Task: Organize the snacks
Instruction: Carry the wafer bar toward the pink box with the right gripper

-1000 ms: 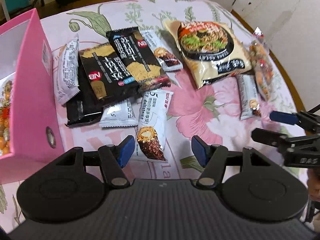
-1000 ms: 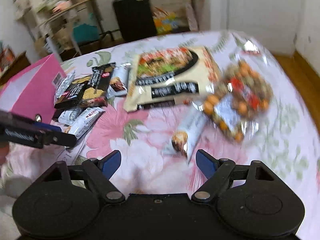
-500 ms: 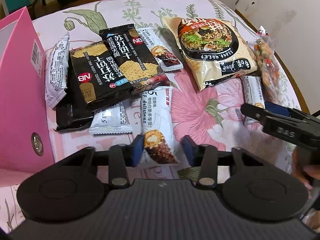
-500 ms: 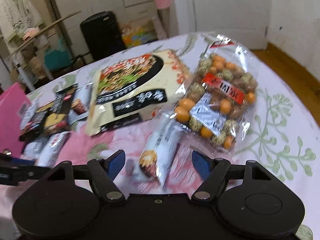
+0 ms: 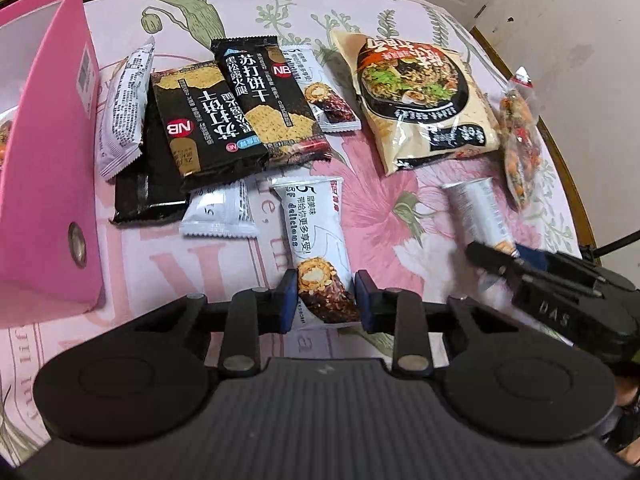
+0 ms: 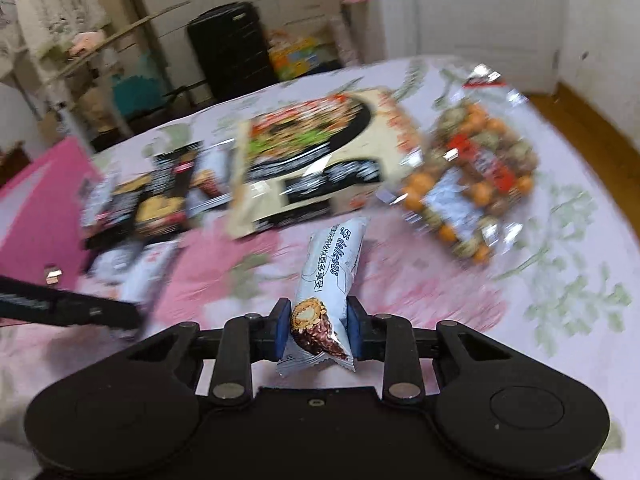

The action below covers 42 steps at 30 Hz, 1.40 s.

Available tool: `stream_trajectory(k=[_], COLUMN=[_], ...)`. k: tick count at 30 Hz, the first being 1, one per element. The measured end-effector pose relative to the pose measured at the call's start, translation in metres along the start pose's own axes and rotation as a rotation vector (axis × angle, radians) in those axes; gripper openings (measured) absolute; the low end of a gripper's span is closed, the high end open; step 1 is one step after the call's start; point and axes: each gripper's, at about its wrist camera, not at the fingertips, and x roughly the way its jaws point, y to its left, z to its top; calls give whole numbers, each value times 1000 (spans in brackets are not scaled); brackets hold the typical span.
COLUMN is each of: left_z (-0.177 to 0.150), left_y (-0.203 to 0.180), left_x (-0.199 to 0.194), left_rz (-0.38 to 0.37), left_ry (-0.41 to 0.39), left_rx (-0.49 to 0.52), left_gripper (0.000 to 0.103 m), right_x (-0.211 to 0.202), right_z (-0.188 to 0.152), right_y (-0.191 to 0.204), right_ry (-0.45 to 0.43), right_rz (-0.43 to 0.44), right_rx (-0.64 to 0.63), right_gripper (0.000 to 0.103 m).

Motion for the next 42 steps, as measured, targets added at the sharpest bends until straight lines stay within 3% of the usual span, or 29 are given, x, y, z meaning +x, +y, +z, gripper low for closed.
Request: stream_trajectory(k=[9,16,26,36,42], left_z=[-13,-30,-44,-18,-19], left_y=[0,2,30,64,87], left_x=[-32,-75,-139,-201,-202], left_rz=[-6,1,56,70,91], left_ry=[0,-63,-70,-150,-145], left_rx=[6,17,-82,-110,-147], left_gripper=[29,29,29,25,25], right_x=[-19,-35,-61,-77,-63], right_z=[2,10,25,54,70], right_y=[38,63,107,183,213], right_ry=[75,125,177,105,57], right_rz=[137,189,334,467,465], right_rx=[-65,-160,-311,-506,-538], right_gripper=[34,34,34,33,33])
